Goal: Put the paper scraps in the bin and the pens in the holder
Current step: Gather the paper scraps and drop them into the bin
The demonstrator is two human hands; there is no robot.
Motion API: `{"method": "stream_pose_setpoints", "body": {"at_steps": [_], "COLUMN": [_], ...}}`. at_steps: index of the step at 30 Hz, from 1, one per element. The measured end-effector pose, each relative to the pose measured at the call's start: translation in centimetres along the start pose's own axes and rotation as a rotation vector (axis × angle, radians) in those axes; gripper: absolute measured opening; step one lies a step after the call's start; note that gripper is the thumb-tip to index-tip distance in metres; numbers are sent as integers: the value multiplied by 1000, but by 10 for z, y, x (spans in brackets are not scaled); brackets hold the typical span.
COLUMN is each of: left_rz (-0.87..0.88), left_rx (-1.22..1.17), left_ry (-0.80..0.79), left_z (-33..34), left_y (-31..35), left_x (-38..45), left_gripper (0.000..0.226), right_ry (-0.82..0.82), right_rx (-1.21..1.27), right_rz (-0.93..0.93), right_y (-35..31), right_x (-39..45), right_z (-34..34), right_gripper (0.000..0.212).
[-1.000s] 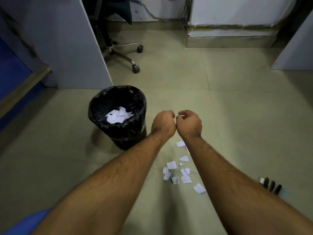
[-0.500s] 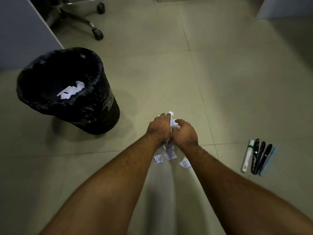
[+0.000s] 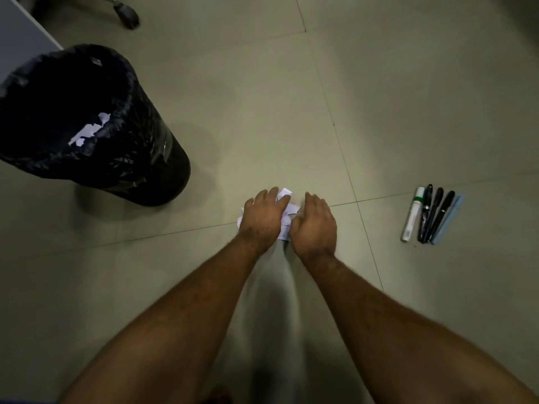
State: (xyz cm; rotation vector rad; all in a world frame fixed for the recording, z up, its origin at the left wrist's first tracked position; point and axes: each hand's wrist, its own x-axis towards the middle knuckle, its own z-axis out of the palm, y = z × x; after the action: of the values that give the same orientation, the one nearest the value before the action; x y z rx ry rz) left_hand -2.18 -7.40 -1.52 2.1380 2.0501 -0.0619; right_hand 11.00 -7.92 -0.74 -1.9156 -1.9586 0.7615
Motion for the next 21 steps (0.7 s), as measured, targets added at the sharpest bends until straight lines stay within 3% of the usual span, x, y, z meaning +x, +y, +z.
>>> {"method": "stream_pose_setpoints", "body": {"at_steps": [2,4,6,9,12,14,16,19,21], "left_rz": [-181,-389,-479,-348,-277,-295,-301,-229,-133], "left_rx": [-33,-106,-179,-344,-466,-319,-172,-240,-324], "left_ry": [63,4,-82,-9,18,29,-76,-315,-380], "left_z": [1,-1,2,5,0,-6,-6,-10,-9], "left_y": [6,16,26,24,0,-14,-22,-23,-17], "left_x": [-18,-28,-27,-23,-19,-13,-5,3,-1], "left_gripper": [42,54,55,55,59,69,82,99,107], "right_ry": [-3,-46,-68,-138,-202,-232,-289,-411,-458], "right_rx": [-147,-194,-179,-37,177,133,-52,-272,-307], "right_rz": [54,118,93,-20,-63,-133,-261,-388,-400], "right_y": [3,3,3,-3,3,9,12,12,16], "right_x": [-13,-20,-20,-15,-3,14,32,42,35], "right_z": [2,4,11,21,16,8,4,5,3], "right_gripper": [63,66,62,52,67,79,87,94,98]}}
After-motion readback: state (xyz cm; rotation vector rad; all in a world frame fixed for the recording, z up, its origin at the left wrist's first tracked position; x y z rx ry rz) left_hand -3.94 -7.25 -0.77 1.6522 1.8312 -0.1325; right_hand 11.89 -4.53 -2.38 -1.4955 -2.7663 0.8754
